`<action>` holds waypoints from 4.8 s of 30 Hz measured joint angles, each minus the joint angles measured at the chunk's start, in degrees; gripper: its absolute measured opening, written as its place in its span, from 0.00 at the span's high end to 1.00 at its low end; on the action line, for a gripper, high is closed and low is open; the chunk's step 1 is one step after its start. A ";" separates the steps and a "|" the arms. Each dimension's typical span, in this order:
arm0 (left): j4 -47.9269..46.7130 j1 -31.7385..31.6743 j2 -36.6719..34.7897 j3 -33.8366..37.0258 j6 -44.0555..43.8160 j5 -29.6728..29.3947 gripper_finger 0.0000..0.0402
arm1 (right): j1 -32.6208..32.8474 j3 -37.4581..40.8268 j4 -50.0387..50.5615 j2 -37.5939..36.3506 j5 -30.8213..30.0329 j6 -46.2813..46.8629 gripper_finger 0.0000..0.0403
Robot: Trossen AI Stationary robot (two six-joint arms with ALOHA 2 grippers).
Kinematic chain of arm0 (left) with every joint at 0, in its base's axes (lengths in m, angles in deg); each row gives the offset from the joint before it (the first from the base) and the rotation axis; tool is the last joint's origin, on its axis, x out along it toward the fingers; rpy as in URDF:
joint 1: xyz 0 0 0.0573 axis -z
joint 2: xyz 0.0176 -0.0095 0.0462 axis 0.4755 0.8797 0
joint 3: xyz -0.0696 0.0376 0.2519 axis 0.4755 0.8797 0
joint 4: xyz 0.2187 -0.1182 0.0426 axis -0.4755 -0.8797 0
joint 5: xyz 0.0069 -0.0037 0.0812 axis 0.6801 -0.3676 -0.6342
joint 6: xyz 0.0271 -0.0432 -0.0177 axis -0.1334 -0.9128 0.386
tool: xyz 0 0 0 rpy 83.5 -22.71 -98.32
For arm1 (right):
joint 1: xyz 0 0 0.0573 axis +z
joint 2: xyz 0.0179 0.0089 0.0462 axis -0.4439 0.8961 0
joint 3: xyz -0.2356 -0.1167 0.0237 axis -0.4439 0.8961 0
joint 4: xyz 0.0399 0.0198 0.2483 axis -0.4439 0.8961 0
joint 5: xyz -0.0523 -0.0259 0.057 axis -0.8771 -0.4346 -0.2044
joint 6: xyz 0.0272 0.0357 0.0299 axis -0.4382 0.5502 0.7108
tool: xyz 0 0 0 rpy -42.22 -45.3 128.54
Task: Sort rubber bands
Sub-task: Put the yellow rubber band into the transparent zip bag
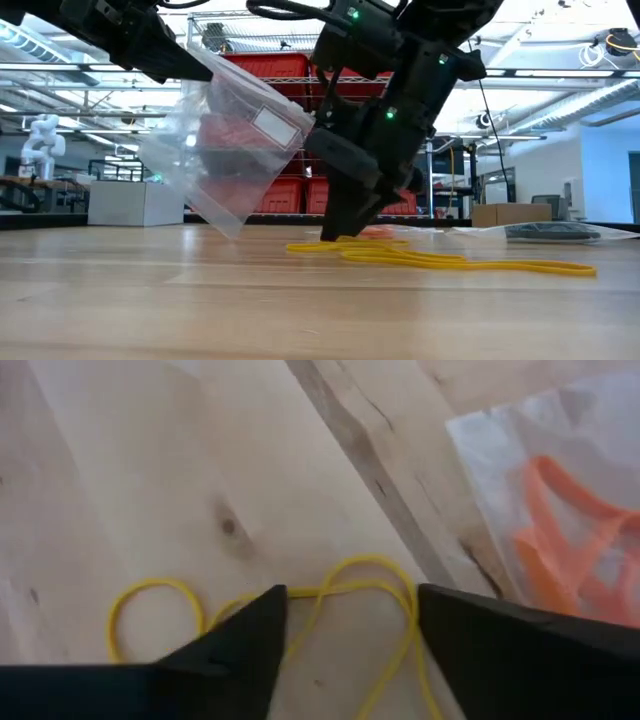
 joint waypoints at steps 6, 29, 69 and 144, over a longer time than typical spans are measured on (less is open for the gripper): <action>0.01 0.00 0.00 0.00 -0.03 0.01 1.00 | 0.89 -0.02 3.09 0.04 -0.50 -1.74 0.78; 0.04 0.00 0.00 0.02 -0.09 -0.01 1.00 | 9.87 0.48 -0.60 -8.16 -14.52 -17.10 1.00; 2.32 0.00 0.02 0.02 -2.90 0.10 1.00 | 5.73 -10.95 -19.07 -6.69 -20.84 -47.32 1.00; 2.12 0.00 3.82 0.02 -0.01 10.96 1.00 | -4.11 -14.87 -9.73 -7.30 4.88 -34.25 0.80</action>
